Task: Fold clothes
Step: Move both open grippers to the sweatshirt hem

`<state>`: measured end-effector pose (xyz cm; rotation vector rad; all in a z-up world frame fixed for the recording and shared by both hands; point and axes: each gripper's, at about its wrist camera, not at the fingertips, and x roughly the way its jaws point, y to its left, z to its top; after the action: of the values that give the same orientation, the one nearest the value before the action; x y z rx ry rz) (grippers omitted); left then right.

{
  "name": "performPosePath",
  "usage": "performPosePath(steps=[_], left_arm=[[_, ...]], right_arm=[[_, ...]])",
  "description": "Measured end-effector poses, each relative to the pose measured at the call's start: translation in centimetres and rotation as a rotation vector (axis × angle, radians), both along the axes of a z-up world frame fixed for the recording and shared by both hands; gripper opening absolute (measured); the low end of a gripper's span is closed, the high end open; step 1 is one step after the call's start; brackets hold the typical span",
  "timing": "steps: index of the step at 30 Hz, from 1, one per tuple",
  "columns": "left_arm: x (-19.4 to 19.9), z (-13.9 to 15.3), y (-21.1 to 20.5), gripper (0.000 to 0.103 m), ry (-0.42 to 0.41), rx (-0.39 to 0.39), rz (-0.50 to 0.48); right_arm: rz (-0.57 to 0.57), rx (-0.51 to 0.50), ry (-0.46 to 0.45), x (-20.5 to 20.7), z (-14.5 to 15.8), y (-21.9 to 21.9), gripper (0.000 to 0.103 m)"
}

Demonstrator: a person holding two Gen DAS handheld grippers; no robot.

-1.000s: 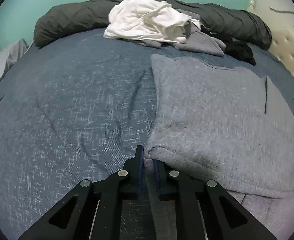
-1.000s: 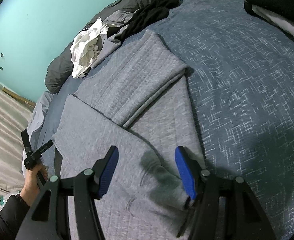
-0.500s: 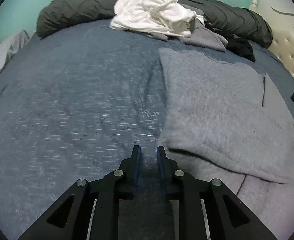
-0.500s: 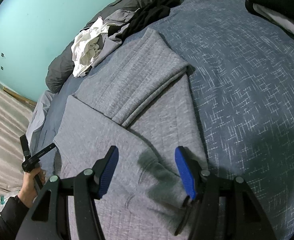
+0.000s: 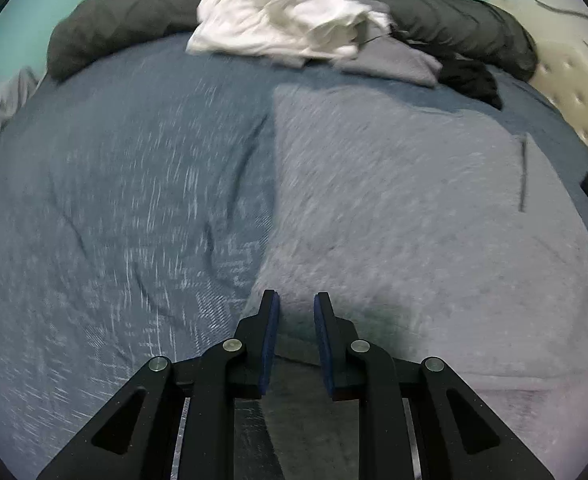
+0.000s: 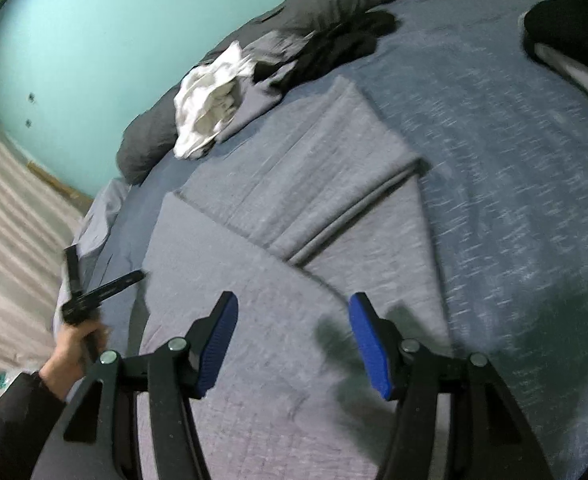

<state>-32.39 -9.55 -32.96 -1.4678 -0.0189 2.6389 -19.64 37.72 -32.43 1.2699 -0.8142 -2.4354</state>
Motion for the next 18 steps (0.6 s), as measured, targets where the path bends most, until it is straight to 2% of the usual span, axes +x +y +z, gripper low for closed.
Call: performPosePath(steps=[2, 4, 6, 11, 13, 16, 17, 18], left_arm=[[0.0, 0.0, -0.3, 0.020, 0.008, 0.017, 0.021], [0.2, 0.2, 0.0, 0.020, 0.012, -0.002, 0.012], [0.5, 0.5, -0.1, 0.020, 0.010, 0.000, 0.016], [2.3, 1.6, -1.1, 0.020, 0.006, -0.019, 0.045], [3.6, 2.3, -1.7, 0.020, -0.007, 0.003, 0.049], [6.0, 3.2, -2.2, 0.029, -0.036, 0.024, 0.046], [7.0, 3.6, -2.4, 0.031, -0.040, 0.028, 0.040], [8.0, 4.1, -2.5, 0.032, -0.044, 0.033, 0.034]], right_arm=[[0.011, 0.024, -0.066, -0.6, -1.4, -0.4, 0.038], [0.002, 0.050, -0.118, -0.8, -2.6, -0.4, 0.027], [-0.020, 0.046, -0.131, -0.7, -2.9, 0.0, 0.019], [-0.063, 0.048, -0.140, -0.2, -2.7, 0.7, 0.016], [-0.094, 0.072, -0.140, 0.2, -2.5, 1.2, 0.021], [-0.126, 0.085, -0.141, 0.9, -2.1, 2.0, 0.027], [-0.136, 0.077, -0.145, 1.2, -2.1, 2.4, 0.040], [-0.143, 0.069, -0.144, 1.5, -2.0, 2.7, 0.046]])
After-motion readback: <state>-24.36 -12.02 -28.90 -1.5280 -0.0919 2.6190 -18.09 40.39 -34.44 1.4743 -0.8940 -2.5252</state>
